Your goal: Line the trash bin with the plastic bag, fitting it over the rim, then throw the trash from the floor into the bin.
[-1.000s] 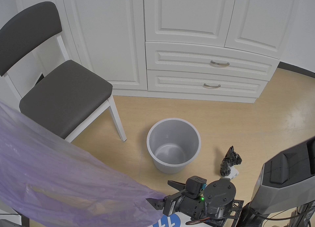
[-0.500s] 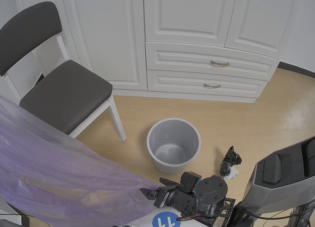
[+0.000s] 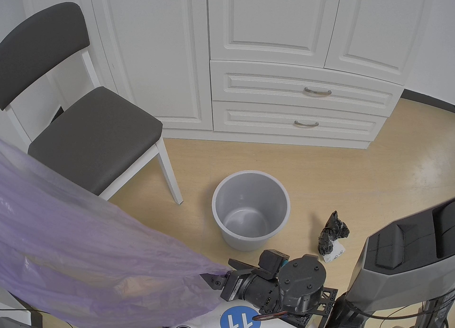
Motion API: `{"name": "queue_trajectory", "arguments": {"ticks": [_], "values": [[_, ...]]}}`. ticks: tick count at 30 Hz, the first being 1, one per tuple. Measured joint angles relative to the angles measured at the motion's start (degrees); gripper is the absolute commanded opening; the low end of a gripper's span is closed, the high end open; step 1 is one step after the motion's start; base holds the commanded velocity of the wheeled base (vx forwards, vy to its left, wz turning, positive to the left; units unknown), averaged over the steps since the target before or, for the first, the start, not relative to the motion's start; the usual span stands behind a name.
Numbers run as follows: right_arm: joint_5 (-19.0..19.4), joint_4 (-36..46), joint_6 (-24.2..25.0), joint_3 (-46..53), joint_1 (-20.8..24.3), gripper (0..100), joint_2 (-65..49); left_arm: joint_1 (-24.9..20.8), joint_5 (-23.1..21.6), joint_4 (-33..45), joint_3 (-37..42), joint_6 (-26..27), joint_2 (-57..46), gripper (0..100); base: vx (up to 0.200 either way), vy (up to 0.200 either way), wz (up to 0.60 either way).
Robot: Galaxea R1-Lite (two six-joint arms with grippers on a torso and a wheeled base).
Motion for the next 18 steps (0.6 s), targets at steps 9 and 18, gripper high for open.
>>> {"name": "queue_trajectory", "arguments": {"ticks": [9,18], "values": [[0.0,0.0,0.0,-0.5,-0.1,100,2.0,0.0,0.0,0.0,0.0,0.0,-0.1,0,0.0,0.0,0.0],[0.0,0.0,0.0,-1.0,-0.5,100,4.5,0.0,0.0,0.0,-0.2,0.0,-0.1,0,0.0,0.0,0.0]]}}
